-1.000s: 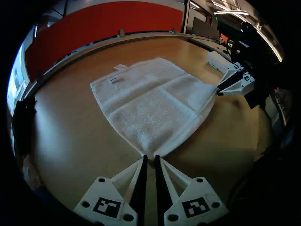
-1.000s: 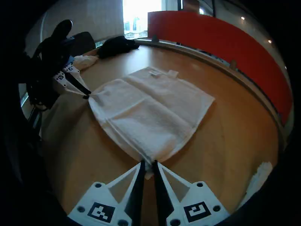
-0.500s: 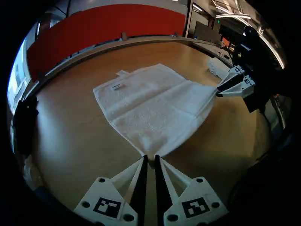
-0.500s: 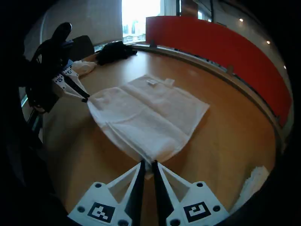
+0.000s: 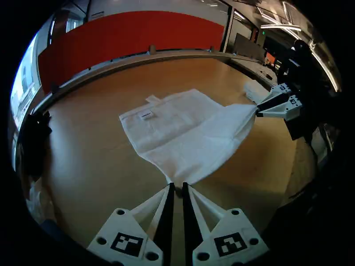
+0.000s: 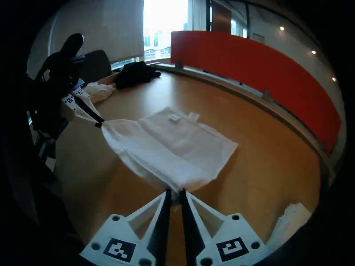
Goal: Fold towel
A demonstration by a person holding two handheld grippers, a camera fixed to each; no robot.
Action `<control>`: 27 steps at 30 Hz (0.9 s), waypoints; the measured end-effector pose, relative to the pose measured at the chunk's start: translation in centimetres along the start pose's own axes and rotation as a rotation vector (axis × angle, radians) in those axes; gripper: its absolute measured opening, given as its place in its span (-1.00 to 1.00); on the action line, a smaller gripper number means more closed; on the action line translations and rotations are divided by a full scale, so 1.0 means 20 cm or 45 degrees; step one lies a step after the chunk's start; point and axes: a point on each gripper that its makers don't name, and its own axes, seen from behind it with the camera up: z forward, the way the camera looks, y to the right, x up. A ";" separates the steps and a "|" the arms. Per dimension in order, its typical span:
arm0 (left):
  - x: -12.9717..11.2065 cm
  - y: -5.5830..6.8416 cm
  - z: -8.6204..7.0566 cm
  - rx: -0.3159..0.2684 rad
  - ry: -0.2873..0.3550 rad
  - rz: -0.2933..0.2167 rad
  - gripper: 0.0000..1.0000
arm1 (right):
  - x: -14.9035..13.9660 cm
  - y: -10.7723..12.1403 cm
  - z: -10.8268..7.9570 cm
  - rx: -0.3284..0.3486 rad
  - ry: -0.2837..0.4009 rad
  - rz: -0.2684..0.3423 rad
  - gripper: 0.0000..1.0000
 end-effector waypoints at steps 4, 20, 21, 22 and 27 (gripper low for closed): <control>0.03 0.01 -0.05 0.003 0.011 -0.016 -0.76 | 0.03 -0.02 -0.05 0.002 0.012 0.005 -0.68; 0.08 0.04 -0.12 0.003 0.026 -0.038 -0.79 | 0.06 -0.04 -0.10 0.007 0.014 0.016 -0.68; 0.09 0.04 -0.12 0.003 0.027 -0.040 -0.79 | 0.06 -0.03 -0.10 0.006 0.015 0.016 -0.68; 0.09 0.03 -0.11 0.004 0.029 -0.042 -0.80 | 0.06 -0.03 -0.10 0.005 0.015 0.016 -0.68; 0.13 0.00 -0.07 0.011 0.036 -0.045 -0.81 | 0.08 0.00 -0.06 -0.001 0.016 0.021 -0.68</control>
